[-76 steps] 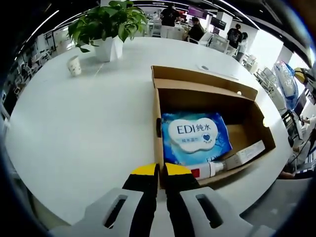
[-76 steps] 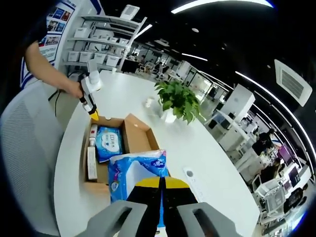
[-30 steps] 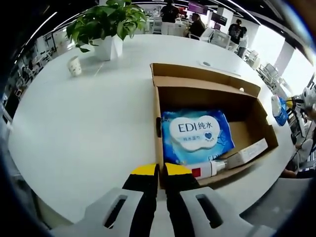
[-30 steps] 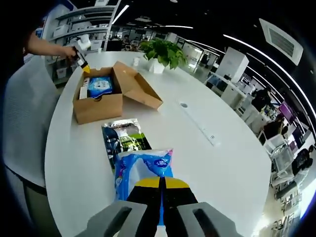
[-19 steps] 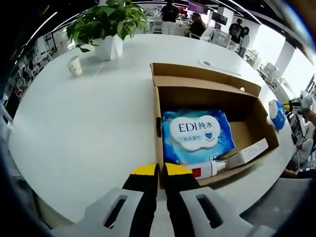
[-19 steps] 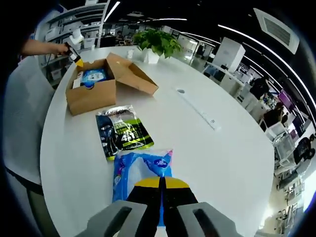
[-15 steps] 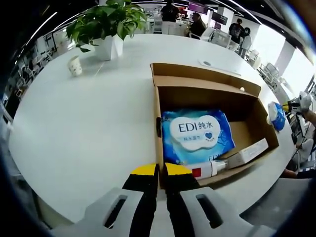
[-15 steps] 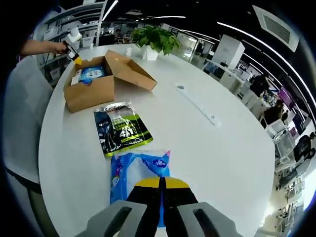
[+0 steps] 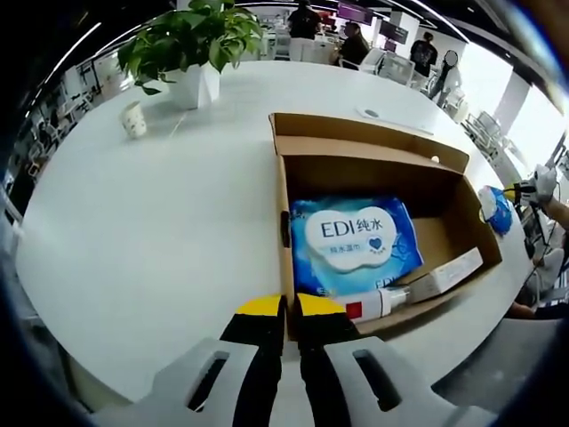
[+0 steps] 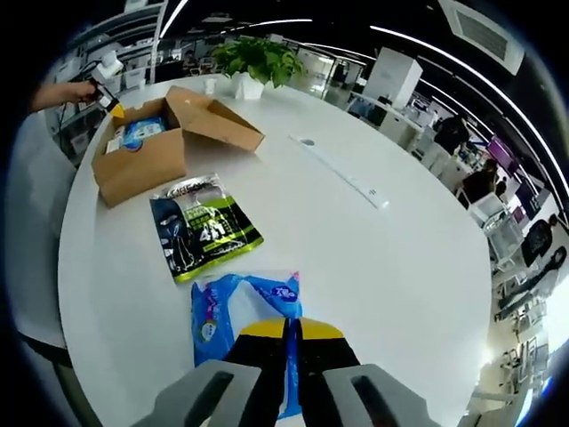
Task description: Operate the shoe box by opening the lid, removing the specified soft item, and placing it in the target area until the item is outside and the box remains undamaged.
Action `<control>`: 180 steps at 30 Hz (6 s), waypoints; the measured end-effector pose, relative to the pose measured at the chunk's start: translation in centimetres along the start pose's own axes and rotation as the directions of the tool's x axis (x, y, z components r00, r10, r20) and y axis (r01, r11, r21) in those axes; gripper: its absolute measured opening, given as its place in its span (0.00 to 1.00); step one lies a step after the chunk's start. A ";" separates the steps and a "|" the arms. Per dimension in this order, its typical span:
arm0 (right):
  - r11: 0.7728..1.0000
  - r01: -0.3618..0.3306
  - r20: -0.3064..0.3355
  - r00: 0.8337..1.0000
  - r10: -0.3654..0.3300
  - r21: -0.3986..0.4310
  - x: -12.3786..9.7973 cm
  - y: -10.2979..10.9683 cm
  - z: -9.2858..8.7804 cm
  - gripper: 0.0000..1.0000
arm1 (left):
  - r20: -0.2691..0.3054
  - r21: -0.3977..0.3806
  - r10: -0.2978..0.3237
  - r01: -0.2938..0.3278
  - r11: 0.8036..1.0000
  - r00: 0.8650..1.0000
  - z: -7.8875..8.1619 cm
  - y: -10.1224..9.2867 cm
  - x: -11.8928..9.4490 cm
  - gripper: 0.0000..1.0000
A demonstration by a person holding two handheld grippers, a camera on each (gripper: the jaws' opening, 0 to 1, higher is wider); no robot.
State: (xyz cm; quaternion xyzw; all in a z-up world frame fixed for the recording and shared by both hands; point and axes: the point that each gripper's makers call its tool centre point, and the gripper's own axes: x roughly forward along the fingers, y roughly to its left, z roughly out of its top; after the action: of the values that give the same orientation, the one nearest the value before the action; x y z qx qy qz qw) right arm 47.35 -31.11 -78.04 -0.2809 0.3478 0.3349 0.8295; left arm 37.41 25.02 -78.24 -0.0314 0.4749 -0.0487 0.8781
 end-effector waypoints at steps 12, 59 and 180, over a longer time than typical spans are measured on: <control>0.989 0.083 -0.017 0.997 -0.082 0.122 -2.0 0.1 -0.9 0.29 | 0.001 -0.004 -0.004 0.004 1.000 1.000 0.0 -0.2 -0.2 0.02; 0.980 0.085 -0.126 0.990 -0.063 0.178 -1.2 2.7 -8.5 0.41 | 0.009 -0.016 -0.019 0.019 1.000 1.000 0.0 -0.3 -0.3 0.02; 0.919 -0.343 0.126 0.938 0.323 0.194 7.9 24.9 22.4 0.39 | 0.010 0.000 0.012 -0.012 1.000 1.000 -0.1 -0.1 0.0 0.02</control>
State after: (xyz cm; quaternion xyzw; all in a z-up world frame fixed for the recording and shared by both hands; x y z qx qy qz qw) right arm 41.56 2.82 -76.40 -0.1116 0.3859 0.4446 0.8006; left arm 37.31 24.93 -78.32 -0.0289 0.4705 -0.0430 0.8809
